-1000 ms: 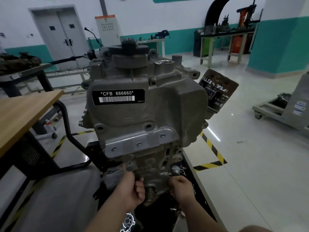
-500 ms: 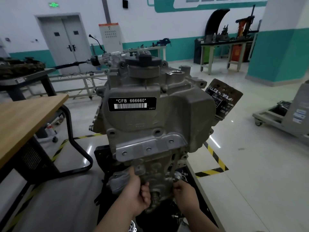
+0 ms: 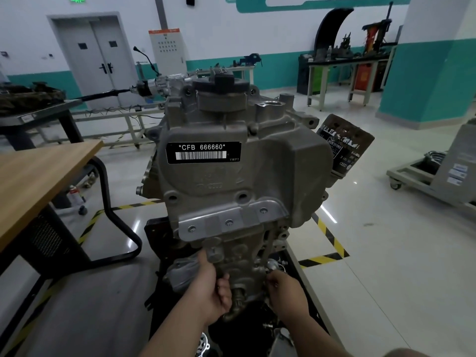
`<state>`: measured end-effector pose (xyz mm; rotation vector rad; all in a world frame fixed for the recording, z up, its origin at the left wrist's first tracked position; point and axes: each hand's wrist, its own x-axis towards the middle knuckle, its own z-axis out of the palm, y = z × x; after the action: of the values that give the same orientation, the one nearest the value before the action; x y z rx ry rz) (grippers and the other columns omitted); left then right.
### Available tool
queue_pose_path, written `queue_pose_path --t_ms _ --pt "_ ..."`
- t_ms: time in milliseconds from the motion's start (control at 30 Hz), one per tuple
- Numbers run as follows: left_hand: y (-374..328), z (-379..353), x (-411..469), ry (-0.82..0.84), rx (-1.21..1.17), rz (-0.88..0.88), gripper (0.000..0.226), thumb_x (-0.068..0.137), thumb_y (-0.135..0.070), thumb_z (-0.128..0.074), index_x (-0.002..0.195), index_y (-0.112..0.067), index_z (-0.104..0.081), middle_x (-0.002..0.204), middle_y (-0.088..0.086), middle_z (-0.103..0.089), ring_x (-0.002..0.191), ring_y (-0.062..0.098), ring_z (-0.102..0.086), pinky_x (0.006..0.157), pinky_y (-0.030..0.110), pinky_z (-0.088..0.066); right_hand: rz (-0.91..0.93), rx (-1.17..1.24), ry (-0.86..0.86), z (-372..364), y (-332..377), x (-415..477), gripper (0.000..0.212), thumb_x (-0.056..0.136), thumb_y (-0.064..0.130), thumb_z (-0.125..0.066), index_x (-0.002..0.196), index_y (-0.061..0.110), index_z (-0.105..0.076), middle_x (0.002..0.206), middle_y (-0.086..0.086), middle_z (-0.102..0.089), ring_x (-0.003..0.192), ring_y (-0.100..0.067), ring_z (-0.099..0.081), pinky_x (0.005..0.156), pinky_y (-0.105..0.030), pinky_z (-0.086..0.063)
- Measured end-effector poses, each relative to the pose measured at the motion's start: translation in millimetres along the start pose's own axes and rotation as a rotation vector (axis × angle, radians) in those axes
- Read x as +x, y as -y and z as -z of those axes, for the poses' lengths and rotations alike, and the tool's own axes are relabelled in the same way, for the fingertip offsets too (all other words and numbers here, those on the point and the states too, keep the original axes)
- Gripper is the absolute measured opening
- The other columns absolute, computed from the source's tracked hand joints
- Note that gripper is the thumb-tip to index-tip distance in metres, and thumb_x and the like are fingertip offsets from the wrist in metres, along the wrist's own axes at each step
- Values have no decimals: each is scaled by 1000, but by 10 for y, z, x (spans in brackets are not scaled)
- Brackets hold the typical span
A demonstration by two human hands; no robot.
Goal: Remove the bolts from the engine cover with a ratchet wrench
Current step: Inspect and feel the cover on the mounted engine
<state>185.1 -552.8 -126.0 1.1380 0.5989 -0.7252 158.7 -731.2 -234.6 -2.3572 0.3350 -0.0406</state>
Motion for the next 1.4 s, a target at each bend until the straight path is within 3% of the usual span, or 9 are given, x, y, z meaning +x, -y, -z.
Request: queue_pose_path --t_ms 233,433,633,767,967,1033,1200,1300,1400 --pt "23 -9 12 -8 -12 -15 65 86 -74 -34 62 -14 -43 44 -7 -27 30 7 -23 35 12 -20 -72 35 -42 4 50 26 16 99 24 -50 107 26 -64 96 5 -67 81 -17 -62 67 -31 -49" --pt "19 7 5 -3 22 -11 67 84 -77 -33 63 -15 -43 45 -7 -28 30 8 -23 34 14 -22 -264 245 -58 -66 57 44 21 97 27 -57 76 32 -59 74 10 -63 68 -8 -58 57 -26 -43" --pt "15 -1 -8 -3 22 -18 69 80 -81 -32 62 -15 -43 46 -7 -27 31 7 -23 37 12 -20 -454 637 -88 -125 92 58 22 94 19 -61 79 12 -74 67 -4 -67 64 -20 -60 57 -27 -42" --pt "15 0 3 -2 7 -16 71 78 -83 -32 63 -14 -44 45 -7 -27 30 7 -23 35 12 -21 -623 830 -52 -116 147 91 38 91 23 -65 56 6 -61 52 -10 -53 52 -25 -48 58 -35 -38" --pt "18 7 23 -4 -7 -17 72 76 -85 -32 64 -15 -43 46 -7 -26 31 7 -22 36 12 -20 -791 1245 26 -170 192 151 22 93 18 -64 105 -1 -65 75 -17 -63 61 -28 -56 61 -33 -48" --pt "17 2 25 -10 0 -20 72 77 -84 -32 64 -15 -43 47 -7 -27 32 8 -22 37 12 -19 -823 1285 13 -217 174 178 18 97 17 -58 101 2 -65 80 -18 -66 68 -32 -62 68 -34 -51" --pt "13 7 32 -7 25 -9 70 79 -83 -31 65 -15 -43 46 -7 -27 32 8 -22 35 14 -21 -855 1142 -26 -231 117 198 32 97 27 -57 72 7 -61 53 -8 -52 45 -21 -43 47 -27 -35" --pt "10 14 32 -8 37 -5 68 81 -80 -31 65 -15 -43 46 -7 -27 32 8 -22 35 14 -20 -835 1146 -45 -227 147 183 32 95 28 -60 83 0 -68 74 -15 -62 63 -29 -60 59 -35 -44" --pt "14 15 29 -4 37 -7 67 82 -80 -31 66 -15 -42 46 -7 -27 32 8 -22 36 14 -20 -823 1148 -73 -232 140 179 34 95 26 -60 98 -7 -67 81 -17 -62 61 -27 -53 57 -33 -41"
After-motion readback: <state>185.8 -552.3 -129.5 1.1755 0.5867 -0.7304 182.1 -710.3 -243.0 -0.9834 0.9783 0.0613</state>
